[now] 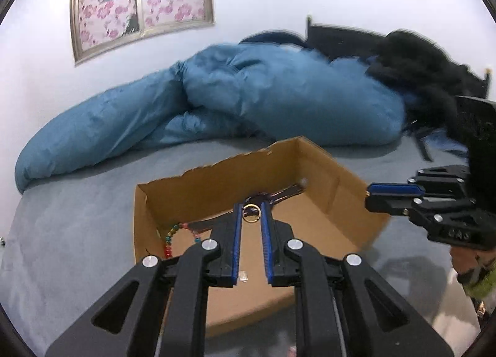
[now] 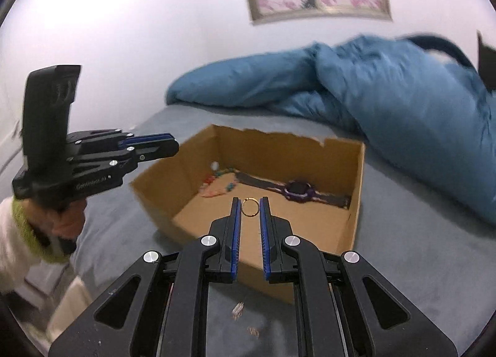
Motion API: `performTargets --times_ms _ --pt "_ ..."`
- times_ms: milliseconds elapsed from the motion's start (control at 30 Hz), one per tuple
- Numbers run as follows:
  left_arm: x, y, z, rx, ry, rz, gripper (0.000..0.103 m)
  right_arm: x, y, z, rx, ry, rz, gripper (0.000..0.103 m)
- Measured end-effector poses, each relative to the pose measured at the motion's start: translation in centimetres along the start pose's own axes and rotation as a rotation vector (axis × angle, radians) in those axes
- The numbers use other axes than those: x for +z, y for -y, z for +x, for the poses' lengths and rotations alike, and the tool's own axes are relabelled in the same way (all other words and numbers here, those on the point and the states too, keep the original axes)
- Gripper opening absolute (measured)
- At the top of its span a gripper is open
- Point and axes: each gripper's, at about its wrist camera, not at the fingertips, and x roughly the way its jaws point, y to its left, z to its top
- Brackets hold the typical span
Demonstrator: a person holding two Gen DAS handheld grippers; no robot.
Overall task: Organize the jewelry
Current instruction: 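Carry both rings over the box and open both tools, then withdraw both tools from the box toward the pink-orange bracelet and silver chain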
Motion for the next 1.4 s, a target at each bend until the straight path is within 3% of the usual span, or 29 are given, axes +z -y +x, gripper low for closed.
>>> performTargets --times_ms 167,300,467,567,967,1400 --pt "0.8 -0.8 4.9 0.095 -0.102 -0.008 0.012 0.3 0.5 2.9 -0.078 -0.052 0.029 0.01" --pt "0.7 -0.6 6.6 0.121 -0.139 -0.012 0.014 0.1 0.6 4.3 -0.113 -0.086 0.029 0.011" --pt "0.3 -0.8 7.1 0.131 -0.146 -0.041 0.035 -0.3 0.7 5.0 -0.141 -0.091 0.012 0.03" --pt "0.2 -0.9 6.8 0.137 -0.135 -0.045 0.043 -0.4 0.6 4.4 -0.144 -0.075 0.005 0.033" --pt "0.4 -0.9 4.3 0.143 -0.082 -0.036 0.045 0.0 0.1 2.4 -0.126 -0.008 0.005 0.04" --pt "-1.0 0.9 -3.1 0.098 0.01 -0.002 0.045 -0.5 -1.8 -2.6 -0.073 0.077 0.006 0.045"
